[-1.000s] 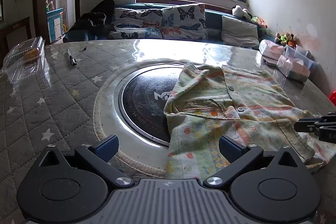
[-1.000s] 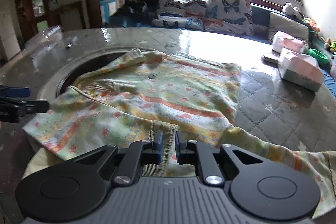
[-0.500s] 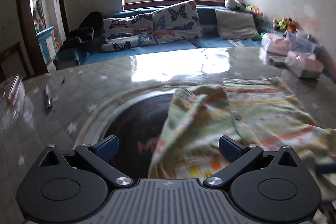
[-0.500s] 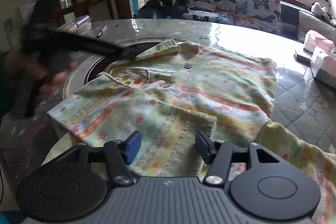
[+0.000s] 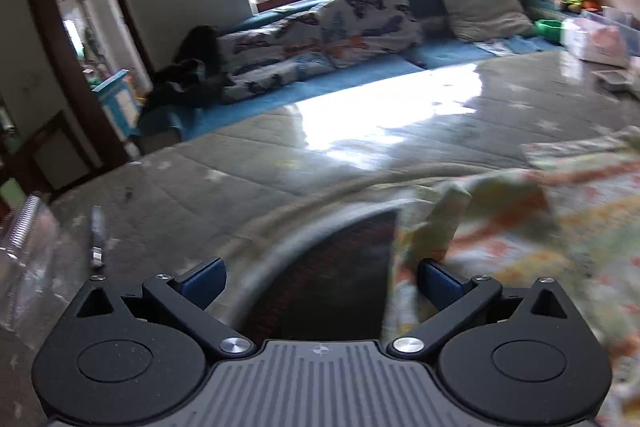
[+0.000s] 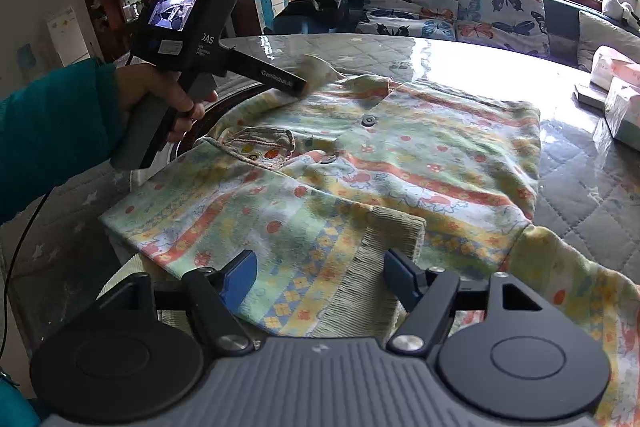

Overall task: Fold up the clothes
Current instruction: 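Smooth the shirt front with the left tool while the right tool releases the hem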

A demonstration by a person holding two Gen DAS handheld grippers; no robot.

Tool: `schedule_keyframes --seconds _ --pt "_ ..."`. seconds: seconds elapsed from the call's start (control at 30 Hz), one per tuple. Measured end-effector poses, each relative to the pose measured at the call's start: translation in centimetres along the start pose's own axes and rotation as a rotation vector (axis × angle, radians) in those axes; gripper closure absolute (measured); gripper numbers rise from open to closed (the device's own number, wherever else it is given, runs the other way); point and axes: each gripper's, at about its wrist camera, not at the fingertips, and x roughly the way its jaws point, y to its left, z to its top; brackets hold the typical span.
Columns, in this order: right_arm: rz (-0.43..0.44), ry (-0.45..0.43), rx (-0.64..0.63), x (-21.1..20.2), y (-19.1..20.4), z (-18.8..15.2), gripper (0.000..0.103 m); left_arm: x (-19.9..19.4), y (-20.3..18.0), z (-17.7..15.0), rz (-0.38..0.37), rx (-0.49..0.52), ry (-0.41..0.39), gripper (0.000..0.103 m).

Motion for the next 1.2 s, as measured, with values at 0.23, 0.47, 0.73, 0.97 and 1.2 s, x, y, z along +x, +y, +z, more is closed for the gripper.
schedule_keyframes --seconds 0.23,0.47,0.73,0.97,1.2 --pt "0.008 0.002 -0.003 0.1 0.0 0.1 0.028 0.6 4.0 0.6 0.078 -0.134 0.015 0.000" --pt "-0.003 0.003 -0.012 0.1 0.1 0.2 0.028 1.0 0.6 0.3 0.110 0.019 0.009 0.000" --pt "-0.082 -0.046 0.029 -3.2 -1.1 -0.5 0.028 -0.9 2.7 0.0 0.134 -0.034 0.013 0.000" --pt "-0.241 -0.095 0.145 -7.3 -4.8 -3.4 0.028 -7.3 2.5 -2.3 0.003 -0.090 -0.020 0.000" --pt "-0.485 -0.139 0.300 -11.4 -10.9 -7.3 0.028 -12.8 1.2 -4.9 -0.085 -0.127 -0.051 0.000"
